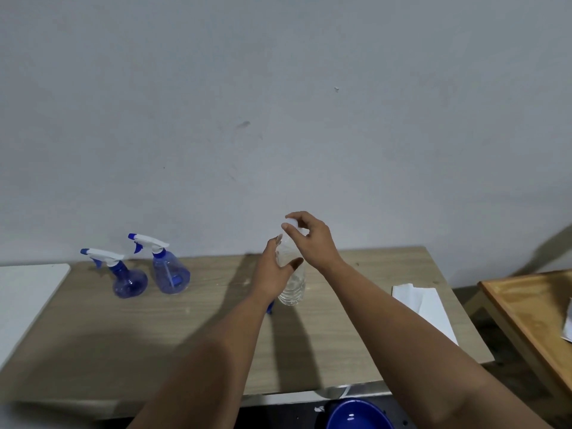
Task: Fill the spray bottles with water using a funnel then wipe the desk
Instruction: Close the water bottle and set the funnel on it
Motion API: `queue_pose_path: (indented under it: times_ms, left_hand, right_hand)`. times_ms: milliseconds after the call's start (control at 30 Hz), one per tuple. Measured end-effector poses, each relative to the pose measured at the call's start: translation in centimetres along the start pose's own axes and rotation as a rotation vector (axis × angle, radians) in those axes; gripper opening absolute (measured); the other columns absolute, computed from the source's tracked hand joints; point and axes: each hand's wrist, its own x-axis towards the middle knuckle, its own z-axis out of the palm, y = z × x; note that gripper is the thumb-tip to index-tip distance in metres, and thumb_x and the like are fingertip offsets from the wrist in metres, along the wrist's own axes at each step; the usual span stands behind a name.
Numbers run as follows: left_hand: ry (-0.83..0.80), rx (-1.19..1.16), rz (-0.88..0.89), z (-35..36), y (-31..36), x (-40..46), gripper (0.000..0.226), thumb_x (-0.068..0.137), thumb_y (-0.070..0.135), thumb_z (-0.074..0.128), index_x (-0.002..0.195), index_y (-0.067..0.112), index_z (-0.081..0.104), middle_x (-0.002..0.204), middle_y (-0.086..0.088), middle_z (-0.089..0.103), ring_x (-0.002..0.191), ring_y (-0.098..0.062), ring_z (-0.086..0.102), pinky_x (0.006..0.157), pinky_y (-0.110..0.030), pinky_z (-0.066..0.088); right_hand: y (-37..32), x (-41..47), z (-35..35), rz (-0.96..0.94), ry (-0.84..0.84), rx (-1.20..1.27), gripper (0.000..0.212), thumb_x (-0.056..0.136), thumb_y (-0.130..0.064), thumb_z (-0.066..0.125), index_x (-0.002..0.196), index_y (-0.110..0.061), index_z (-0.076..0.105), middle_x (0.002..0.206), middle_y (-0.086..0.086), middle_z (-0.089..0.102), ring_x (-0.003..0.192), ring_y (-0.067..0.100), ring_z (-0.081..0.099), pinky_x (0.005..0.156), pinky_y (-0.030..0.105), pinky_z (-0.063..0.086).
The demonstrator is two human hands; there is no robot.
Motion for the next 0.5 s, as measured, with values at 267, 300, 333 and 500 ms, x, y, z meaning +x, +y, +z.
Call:
queue_pose_path:
  times_ms: [267,300,333,500]
  left_hand:
    - [-0.002,0.022,0.011,0.4,0.1,0.1,0.083,0.081,0.045,0.079,0.149,0.032,0.035,0.154,0.014,0.04,0.141,-0.011,0.04,0.114,-0.039,0.038]
    - [0.0,0.017,0.01,0.5,0.0,0.1,0.082,0.081,0.045,0.079,0.149,0.031,0.035,0.155,0.014,0.039,0.142,-0.011,0.039,0.115,-0.039,0.038]
    - [0.007,0.016,0.019,0.5,0.1,0.0,0.081,0.081,0.044,0.079,0.149,0.031,0.035,0.155,0.014,0.04,0.142,-0.012,0.039,0.115,-0.038,0.038]
    - [-0.014,0.025,0.03,0.5,-0.5,-0.1,0.08,0.081,0.043,0.079,0.148,0.031,0.036,0.154,0.018,0.039,0.142,-0.011,0.04,0.115,-0.04,0.038]
  right_hand:
    - [0.5,-0.2,0.0,-0.037,0.08,-0.036,0.03,0.089,-0.034,0.082,0.11,-0.02,0.067,0.104,-0.009,0.072,0.103,0.009,0.067,0.089,0.021,0.052]
    - [0.6,-0.4,0.1,-0.052,0.066,-0.028,0.03,0.092,-0.033,0.079,0.118,-0.022,0.068,0.111,-0.012,0.072,0.108,0.006,0.066,0.092,0.019,0.05]
    - [0.7,-0.7,0.2,-0.055,0.058,-0.002,0.03,0.095,-0.032,0.076,0.122,-0.023,0.069,0.115,-0.015,0.072,0.111,0.003,0.065,0.093,0.018,0.048]
    - [0.6,-0.7,0.3,-0.011,0.068,0.063,0.021,0.091,-0.03,0.08,0.105,-0.021,0.066,0.104,-0.015,0.071,0.104,0.005,0.066,0.089,0.02,0.049]
